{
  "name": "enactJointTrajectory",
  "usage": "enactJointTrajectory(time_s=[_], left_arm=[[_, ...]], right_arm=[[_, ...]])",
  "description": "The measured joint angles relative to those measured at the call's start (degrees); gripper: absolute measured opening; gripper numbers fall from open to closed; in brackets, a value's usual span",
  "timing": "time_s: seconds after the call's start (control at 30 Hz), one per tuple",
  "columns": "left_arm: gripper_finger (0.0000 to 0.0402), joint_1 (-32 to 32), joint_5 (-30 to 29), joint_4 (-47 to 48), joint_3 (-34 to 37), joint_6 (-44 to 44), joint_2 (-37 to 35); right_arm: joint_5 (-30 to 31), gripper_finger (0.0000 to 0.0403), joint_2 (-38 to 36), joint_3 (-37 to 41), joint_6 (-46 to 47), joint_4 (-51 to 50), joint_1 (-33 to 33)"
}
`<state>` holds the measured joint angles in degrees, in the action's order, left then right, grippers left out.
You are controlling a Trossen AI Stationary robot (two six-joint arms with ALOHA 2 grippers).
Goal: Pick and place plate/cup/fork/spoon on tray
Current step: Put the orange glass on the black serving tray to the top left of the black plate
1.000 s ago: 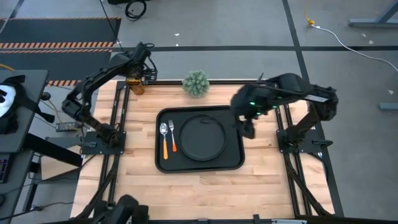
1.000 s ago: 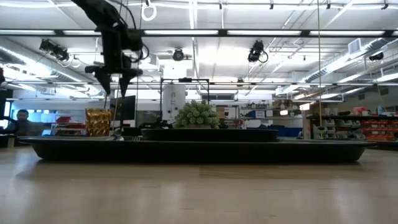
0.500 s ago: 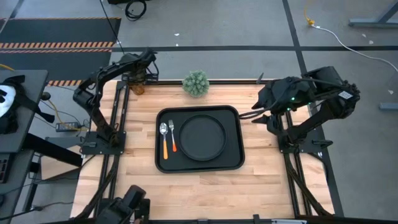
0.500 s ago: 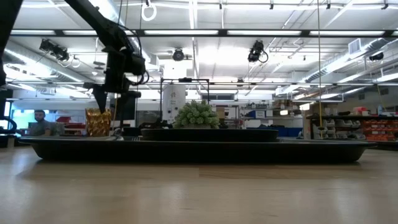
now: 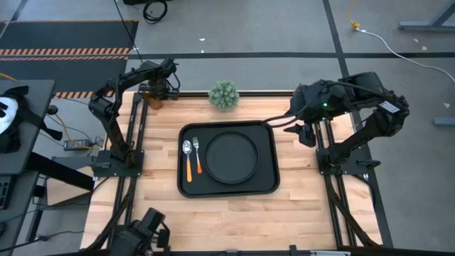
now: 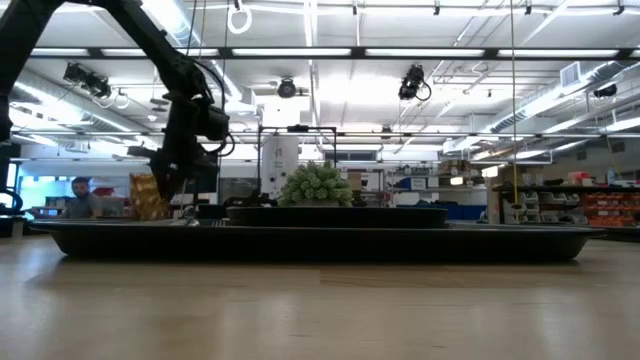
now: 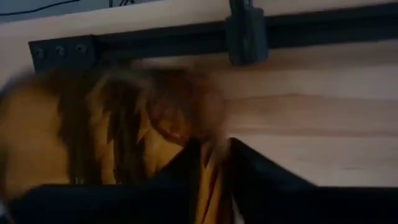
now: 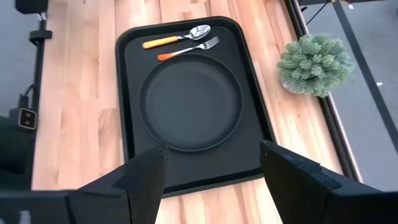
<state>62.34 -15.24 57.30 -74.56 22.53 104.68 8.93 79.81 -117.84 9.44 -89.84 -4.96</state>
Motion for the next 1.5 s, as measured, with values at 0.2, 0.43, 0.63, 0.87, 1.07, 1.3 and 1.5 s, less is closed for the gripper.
enactJointTrajectory(time_s=[0.2,0.43,0.63,0.87,1.07,1.3,1.5], left_arm=[[0.0018,-3.5,0.2,3.2,0.0,-1.1,-2.0],[0.0009,-16.3,1.7,2.8,-0.1,3.9,-10.6],[0.0011,-32.8,0.7,0.1,-0.1,13.1,-12.9],[0.0010,-46.6,-11.2,-3.1,-0.1,21.3,-9.2],[0.0010,-53.0,-16.0,-3.0,-0.1,28.9,-7.6],[0.0010,-57.9,-25.7,-0.3,0.1,35.7,-5.7],[0.0011,-58.4,-25.9,-0.1,0.1,36.9,-1.3]], right_arm=[[-0.4,0.0260,0.1,0.0,-1.8,-0.2,1.1],[-3.7,0.0257,-0.1,0.0,-3.3,-0.2,0.1],[-6.3,0.0245,-0.9,0.0,-5.1,-0.2,-1.5],[-6.1,0.0240,-1.9,0.0,-4.8,-0.2,-1.7],[-6.1,0.0240,-2.1,0.0,-3.1,-0.2,-1.7],[-6.1,0.0240,-2.1,0.0,-1.9,-0.2,-1.7],[-6.1,0.0240,-2.1,0.0,-1.5,-0.2,-1.7]])
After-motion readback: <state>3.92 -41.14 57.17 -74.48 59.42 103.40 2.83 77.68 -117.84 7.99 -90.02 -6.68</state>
